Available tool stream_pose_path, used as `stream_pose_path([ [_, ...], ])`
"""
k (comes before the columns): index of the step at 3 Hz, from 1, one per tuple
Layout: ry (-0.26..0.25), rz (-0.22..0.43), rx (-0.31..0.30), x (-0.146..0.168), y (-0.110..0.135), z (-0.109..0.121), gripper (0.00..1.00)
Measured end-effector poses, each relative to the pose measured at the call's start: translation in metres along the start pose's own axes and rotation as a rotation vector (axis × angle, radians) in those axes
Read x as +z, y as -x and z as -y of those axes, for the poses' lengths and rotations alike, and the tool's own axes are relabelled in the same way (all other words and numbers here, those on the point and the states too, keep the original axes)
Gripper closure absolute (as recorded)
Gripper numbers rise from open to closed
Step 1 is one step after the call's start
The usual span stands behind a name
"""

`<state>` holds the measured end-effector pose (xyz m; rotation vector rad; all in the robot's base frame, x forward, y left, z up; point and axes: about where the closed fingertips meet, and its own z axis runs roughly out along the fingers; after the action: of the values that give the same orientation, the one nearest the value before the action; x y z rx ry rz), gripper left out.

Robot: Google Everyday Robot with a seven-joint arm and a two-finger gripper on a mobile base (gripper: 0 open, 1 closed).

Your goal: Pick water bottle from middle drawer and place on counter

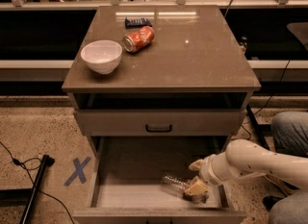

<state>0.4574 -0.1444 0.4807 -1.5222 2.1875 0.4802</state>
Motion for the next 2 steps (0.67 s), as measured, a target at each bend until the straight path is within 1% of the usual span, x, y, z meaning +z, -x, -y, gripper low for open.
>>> stream_pose_path([
  [1,-0.011,-0.007,0.025,0.027,-0.011,0.010,0.38],
  [2,-0.005,-0.019,0.036,0.052,-0.025,0.016,0.39],
])
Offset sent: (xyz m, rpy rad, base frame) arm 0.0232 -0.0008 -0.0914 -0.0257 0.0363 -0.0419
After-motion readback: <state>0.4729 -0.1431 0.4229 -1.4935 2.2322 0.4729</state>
